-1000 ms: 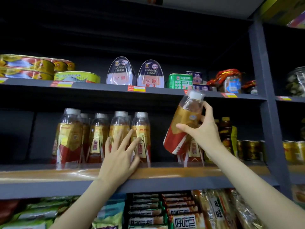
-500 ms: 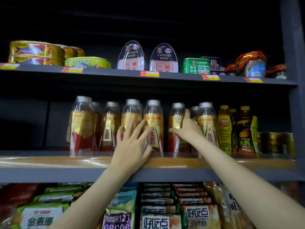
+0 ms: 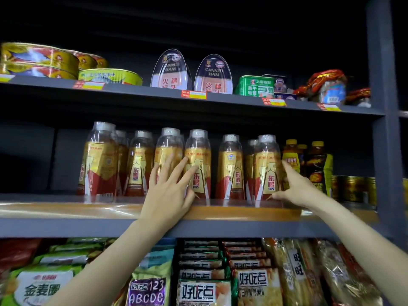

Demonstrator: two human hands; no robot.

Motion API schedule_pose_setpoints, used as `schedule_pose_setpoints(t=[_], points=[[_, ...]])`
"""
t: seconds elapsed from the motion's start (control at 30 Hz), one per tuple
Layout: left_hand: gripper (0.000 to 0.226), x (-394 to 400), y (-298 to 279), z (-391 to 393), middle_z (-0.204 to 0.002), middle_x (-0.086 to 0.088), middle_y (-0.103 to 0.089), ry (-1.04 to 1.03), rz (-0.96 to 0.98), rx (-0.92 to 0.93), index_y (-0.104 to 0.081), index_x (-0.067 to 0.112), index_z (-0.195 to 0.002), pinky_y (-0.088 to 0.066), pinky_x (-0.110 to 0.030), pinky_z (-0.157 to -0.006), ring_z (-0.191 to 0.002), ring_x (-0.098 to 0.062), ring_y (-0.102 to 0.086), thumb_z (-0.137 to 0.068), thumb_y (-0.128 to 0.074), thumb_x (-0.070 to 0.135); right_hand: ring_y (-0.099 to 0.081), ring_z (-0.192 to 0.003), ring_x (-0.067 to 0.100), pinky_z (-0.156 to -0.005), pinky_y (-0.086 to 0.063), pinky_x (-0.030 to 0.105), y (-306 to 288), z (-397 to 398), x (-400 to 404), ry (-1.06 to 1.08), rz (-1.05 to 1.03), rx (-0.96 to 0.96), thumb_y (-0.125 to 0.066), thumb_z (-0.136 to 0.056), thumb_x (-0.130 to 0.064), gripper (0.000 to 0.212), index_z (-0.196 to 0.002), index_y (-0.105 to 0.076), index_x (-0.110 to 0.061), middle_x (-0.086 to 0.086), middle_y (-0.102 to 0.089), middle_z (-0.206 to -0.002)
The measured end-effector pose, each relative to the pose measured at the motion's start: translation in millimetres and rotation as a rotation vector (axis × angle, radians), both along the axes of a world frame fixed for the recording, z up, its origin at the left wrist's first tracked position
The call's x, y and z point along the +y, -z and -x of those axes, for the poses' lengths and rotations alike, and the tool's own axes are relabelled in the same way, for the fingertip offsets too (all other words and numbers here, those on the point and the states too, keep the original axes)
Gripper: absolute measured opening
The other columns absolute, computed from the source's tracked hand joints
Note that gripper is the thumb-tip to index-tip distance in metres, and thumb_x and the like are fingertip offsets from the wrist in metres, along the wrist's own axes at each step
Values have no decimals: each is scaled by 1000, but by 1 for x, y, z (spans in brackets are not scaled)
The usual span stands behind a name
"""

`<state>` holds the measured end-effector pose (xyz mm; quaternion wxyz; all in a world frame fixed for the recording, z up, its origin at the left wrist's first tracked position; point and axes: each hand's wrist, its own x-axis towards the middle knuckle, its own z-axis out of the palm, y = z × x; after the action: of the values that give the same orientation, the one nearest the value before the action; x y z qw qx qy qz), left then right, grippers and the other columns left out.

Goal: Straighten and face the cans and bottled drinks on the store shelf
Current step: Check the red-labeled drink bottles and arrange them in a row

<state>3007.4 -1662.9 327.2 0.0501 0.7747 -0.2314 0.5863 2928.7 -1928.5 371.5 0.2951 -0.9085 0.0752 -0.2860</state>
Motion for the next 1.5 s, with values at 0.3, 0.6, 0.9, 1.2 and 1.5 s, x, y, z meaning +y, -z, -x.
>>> schedule_pose_setpoints(t=[0.3, 0.6, 0.9, 1.2, 1.5], points=[[52, -1, 0, 2, -139, -6, -49, -2, 1, 12, -49, 23, -134, -24, -52, -108, -138, -30, -28, -86, -32, 34, -51, -122, 30, -88, -45, 31, -11, -42, 17, 112, 118, 85, -67, -85, -7, 102, -151, 10, -15, 20, -36, -147], [51, 1, 1, -2, -141, -3, -47, 3, 12, 10, -45, 26, -137, -23, -46, -110, -141, -25, -23, -88, -33, 35, -61, -96, 28, -74, -50, 32, -16, -75, 21, 126, 139, -284, -55, -94, -12, 58, -144, -26, -7, 14, -59, -116], [51, 1, 0, 2, -138, -5, -50, 16, 15, 27, -46, 25, -136, -25, -47, -109, -140, -27, -26, -88, -33, 33, -37, -134, 29, -101, -39, 41, -15, -61, 54, -319, -282, 25, -76, -77, -23, 95, -149, -15, -13, 13, -32, -151], [50, 1, 1, 4, -136, -4, -52, 16, 24, 26, -47, 26, -135, -26, -47, -109, -139, -27, -28, -88, -34, 33, -51, -119, 31, -88, -48, 44, -16, -43, 7, -197, -299, -50, -76, -75, -9, 82, -142, -29, -13, 13, -49, -136], [54, 2, -2, 7, -143, -3, -43, 63, 43, 77, -43, 22, -138, -26, -46, -111, -140, -23, -24, -87, -31, 33, -43, -128, 33, -100, -40, 47, -20, -32, 12, -100, -210, -184, -77, -76, -13, 89, -146, -22, -15, 16, -42, -141]])
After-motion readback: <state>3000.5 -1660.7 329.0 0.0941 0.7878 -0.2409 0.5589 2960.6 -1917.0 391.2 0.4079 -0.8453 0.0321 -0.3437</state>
